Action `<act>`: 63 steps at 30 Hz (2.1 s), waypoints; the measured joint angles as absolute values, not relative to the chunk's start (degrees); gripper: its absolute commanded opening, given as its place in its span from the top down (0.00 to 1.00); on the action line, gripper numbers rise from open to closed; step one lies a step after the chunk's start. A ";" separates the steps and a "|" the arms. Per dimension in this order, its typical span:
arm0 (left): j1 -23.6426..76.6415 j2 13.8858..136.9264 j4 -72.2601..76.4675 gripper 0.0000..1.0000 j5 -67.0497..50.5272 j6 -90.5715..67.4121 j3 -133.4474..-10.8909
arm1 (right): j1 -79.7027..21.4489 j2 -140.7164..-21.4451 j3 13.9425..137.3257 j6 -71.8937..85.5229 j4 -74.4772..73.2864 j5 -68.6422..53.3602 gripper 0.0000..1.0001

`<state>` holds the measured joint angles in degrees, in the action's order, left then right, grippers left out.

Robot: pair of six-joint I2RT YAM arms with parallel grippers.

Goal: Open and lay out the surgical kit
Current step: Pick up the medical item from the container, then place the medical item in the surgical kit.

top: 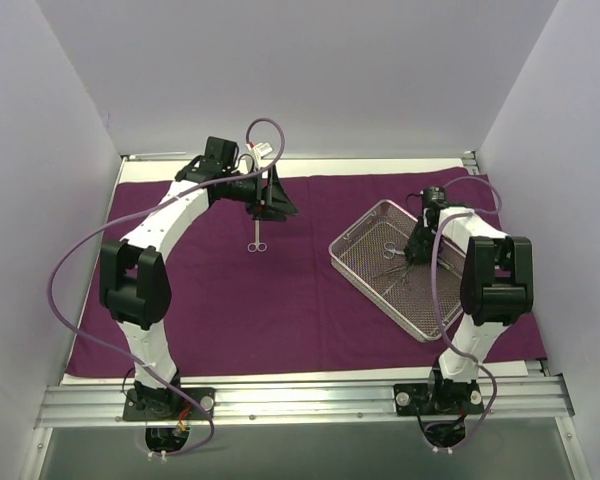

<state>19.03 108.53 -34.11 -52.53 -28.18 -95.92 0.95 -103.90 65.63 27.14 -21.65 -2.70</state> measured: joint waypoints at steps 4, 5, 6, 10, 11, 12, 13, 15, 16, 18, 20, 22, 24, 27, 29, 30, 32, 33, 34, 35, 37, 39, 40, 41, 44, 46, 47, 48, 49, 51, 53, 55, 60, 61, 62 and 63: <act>18.76 108.53 -35.20 0.32 -52.51 -27.11 -95.92 | 0.34 -105.12 67.26 27.07 -22.76 -0.58 1.00; 18.76 108.53 -35.51 0.32 -52.51 -26.72 -95.92 | 0.01 -105.12 67.51 27.16 -23.31 -0.05 1.00; 18.76 108.53 -35.83 0.32 -52.45 -26.44 -95.96 | -0.19 -105.12 67.68 27.18 -23.73 0.12 1.00; 19.11 108.53 -37.54 0.32 -51.11 -25.28 -96.64 | -0.84 -102.85 67.79 27.16 -26.59 0.60 1.00; 19.31 108.53 -37.74 0.32 -50.59 -25.02 -96.88 | -0.95 -101.34 67.88 27.14 -27.70 0.60 1.00; 19.75 108.51 -37.89 0.32 -49.87 -24.80 -97.08 | -1.13 -99.66 68.12 27.14 -28.88 0.62 1.00; 20.14 108.42 -38.11 0.31 -49.10 -24.71 -97.21 | -1.19 -97.76 68.69 27.14 -30.20 0.60 1.00; 21.41 108.14 -38.35 0.29 -46.89 -24.43 -97.47 | -1.30 -93.86 70.37 27.18 -32.25 0.56 1.00; 22.15 107.96 -38.46 0.28 -45.69 -24.23 -97.73 | -1.43 -92.05 71.44 27.35 -33.08 0.45 1.00; 24.67 107.59 -38.83 0.27 -42.13 -23.57 -98.96 | -1.80 -89.14 73.73 27.88 -34.39 -0.12 1.00; 27.55 107.18 -39.18 0.26 -38.68 -23.03 -100.73 | -2.42 -87.00 76.29 28.95 -35.86 -0.30 1.00; 30.89 106.63 -39.38 0.26 -34.74 -22.41 -102.89 | -3.62 -85.95 78.32 30.57 -37.01 -0.30 1.00; 34.33 106.43 -40.29 0.26 -30.02 -21.52 -106.28 | -5.28 -85.80 80.60 32.38 -38.57 0.08 1.00; 40.01 106.41 -40.99 0.27 -21.63 -20.23 -112.51 | -8.21 -85.93 83.66 35.94 -40.62 1.39 1.00; 43.24 106.24 -40.99 0.28 -16.91 -19.70 -115.39 | -9.78 -85.93 84.95 38.26 -41.58 1.69 1.00; 44.62 106.08 -40.95 0.29 -15.03 -19.31 -116.29 | -10.46 -85.91 85.21 39.22 -41.69 1.56 1.00; 46.65 105.86 -41.12 0.30 -12.47 -18.90 -117.16 | -11.35 -85.91 85.30 40.77 -41.74 0.95 1.00; 47.22 105.86 -41.25 0.30 -12.01 -18.85 -117.25 | -11.79 -85.91 85.30 41.28 -41.82 0.71 1.00; 47.44 105.89 -41.65 0.30 -11.99 -18.83 -117.25 | -12.19 -85.91 85.30 41.71 -41.80 0.40 1.00; 47.46 105.93 -42.04 0.30 -12.12 -18.83 -117.08 | -12.47 -85.82 85.30 41.95 -41.63 -0.25 1.00; 47.03 105.84 -41.85 0.30 -13.28 -18.92 -115.66 | -12.80 -85.56 85.12 42.00 -40.80 -1.69 1.00; 46.30 105.75 -41.60 0.30 -15.66 -19.03 -113.14 | -12.84 -84.55 84.03 41.93 -39.24 -3.42 1.00; 45.91 105.75 -41.34 0.30 -17.10 -19.05 -111.42 | -12.86 -83.90 83.44 41.85 -38.52 -4.21 1.00; 45.52 105.75 -41.28 0.30 -18.48 -19.07 -109.89 | -12.86 -83.31 82.91 41.76 -37.80 -5.19 1.00; 44.27 105.75 -40.51 0.34 -23.07 -19.57 -105.95 | -13.23 -81.95 82.48 41.52 -36.16 -7.11 1.00; 43.38 105.75 -39.40 0.34 -26.09 -20.43 -104.12 | -13.45 -81.45 82.48 41.36 -34.94 -8.01 1.00; 42.92 105.75 -38.87 0.34 -27.51 -20.73 -103.37 | -13.58 -81.30 82.48 41.32 -34.39 -8.36 1.00; 42.46 105.75 -38.37 0.34 -28.88 -21.04 -102.83 | -13.67 -81.23 82.48 41.25 -33.89 -8.69 1.00; 41.98 105.75 -37.76 0.34 -30.26 -21.56 -102.48 | -13.93 -81.23 82.48 41.15 -33.45 -9.06 1.00; 41.10 105.65 -35.51 0.34 -33.15 -22.59 -101.43 | -14.39 -81.28 82.48 41.04 -33.01 -9.72 1.00; 40.42 105.56 -33.63 0.34 -35.44 -23.64 -100.66 | -15.00 -81.28 82.48 40.93 -32.58 -10.11 1.00; 39.97 105.56 -31.92 0.34 -37.54 -24.71 -100.22 | -15.81 -81.32 82.48 40.91 -31.92 -10.50 1.00; 39.55 105.56 -28.45 0.38 -41.67 -27.03 -99.96 | -17.10 -81.58 82.65 40.88 -30.96 -11.00 1.00; 39.55 105.56 -27.97 0.40 -42.33 -27.35 -99.96 | -17.32 -81.80 82.91 40.91 -30.98 -11.00 1.00; 39.51 105.56 -27.53 0.45 -42.76 -27.79 -99.88 | -17.39 -82.06 83.29 40.88 -30.98 -11.03 1.00; 39.51 105.56 -26.79 0.46 -43.38 -28.14 -99.59 | -17.43 -82.39 83.61 40.88 -30.83 -11.03 1.00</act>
<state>39.51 105.56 -26.79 -43.38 -28.14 -99.59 -17.43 -82.39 83.61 40.88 -30.83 -11.03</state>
